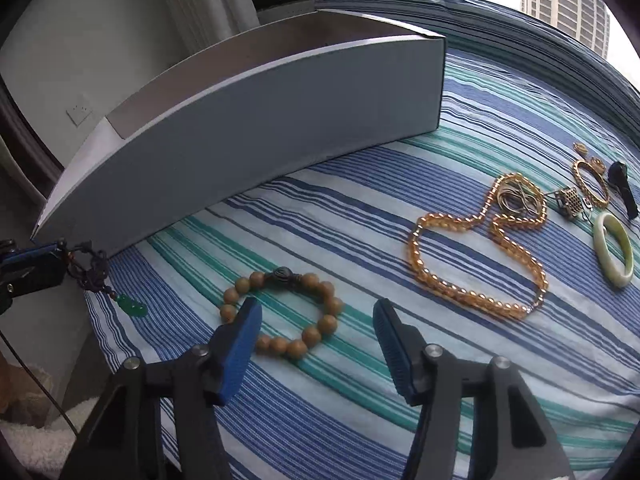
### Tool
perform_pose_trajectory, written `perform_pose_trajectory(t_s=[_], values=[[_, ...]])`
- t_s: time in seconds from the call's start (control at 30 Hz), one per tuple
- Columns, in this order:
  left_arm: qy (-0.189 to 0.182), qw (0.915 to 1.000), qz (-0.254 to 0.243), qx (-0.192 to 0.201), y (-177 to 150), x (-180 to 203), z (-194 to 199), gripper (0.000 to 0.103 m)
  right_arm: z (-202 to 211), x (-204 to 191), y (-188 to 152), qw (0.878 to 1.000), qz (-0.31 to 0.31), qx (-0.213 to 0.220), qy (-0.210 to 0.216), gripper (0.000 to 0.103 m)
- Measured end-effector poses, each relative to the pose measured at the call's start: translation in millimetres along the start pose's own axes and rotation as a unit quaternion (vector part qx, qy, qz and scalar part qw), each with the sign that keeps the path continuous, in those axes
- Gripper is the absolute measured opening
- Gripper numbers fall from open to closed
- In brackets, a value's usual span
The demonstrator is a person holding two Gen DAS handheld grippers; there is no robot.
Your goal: Organize jewelry
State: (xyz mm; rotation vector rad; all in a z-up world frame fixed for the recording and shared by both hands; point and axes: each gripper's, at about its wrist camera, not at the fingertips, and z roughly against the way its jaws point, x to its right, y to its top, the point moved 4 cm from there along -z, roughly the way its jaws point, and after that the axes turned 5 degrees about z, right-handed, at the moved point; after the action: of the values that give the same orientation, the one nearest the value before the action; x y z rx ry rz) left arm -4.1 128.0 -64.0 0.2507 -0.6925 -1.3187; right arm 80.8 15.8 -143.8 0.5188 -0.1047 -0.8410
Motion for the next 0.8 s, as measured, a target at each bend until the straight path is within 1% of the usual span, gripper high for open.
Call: perform_pose_trajectory(t_s=[0.07,0.1,0.17,0.2,0.23,0.27,0.3,0.4,0.53,0.7,0.8], values=[[0.000,1.0000,0.009,0.003,-0.3,-6.5,1.7,0.004,-13.2,-4.7,3.9,0.999,0.020,-0.024,-0.008,0.053],[-0.001,0.9999,0.012,0.004,-0.4,-9.1,2.3,0.004,-18.2,-5.0,4.3,0.999,0.025,-0.035,-0.012,0.048],[-0.004,0.9998,0.016,0.005,-0.8,-13.4,2.2,0.004,-20.9,-7.1,6.3,0.998,0.038,-0.039,-0.021,0.044],[-0.005,0.9998,0.018,0.005,-1.0,-14.5,1.6,0.004,-22.3,-8.4,7.3,0.998,0.046,-0.044,-0.027,0.035],[-0.006,0.9998,0.019,0.004,-1.0,-15.4,0.6,0.004,-22.9,-9.6,8.4,0.997,0.054,-0.047,-0.033,0.021],[-0.006,0.9998,0.020,0.004,-1.0,-15.8,-0.8,0.004,-23.4,-10.3,8.9,0.996,0.060,-0.050,-0.038,0.014],[-0.006,0.9997,0.022,0.004,-1.0,-16.5,-1.0,0.004,-23.4,-10.2,9.0,0.996,0.061,-0.054,-0.038,0.012],[-0.009,0.9997,0.023,0.006,-0.3,-16.6,2.0,0.004,-14.1,-8.2,9.9,0.997,0.047,-0.052,-0.030,0.012],[-0.014,0.9996,0.023,0.012,4.0,-15.9,9.5,0.004,24.9,-10.3,18.1,0.999,0.028,-0.017,-0.009,0.012],[-0.025,0.9989,0.036,0.014,19.5,-15.4,23.2,0.004,81.5,-25.1,40.2,0.999,0.036,0.030,0.010,0.012],[-0.024,0.9984,0.043,0.028,41.2,-17.8,43.3,0.004,111.9,-34.6,66.2,0.997,0.047,0.054,0.018,0.012]])
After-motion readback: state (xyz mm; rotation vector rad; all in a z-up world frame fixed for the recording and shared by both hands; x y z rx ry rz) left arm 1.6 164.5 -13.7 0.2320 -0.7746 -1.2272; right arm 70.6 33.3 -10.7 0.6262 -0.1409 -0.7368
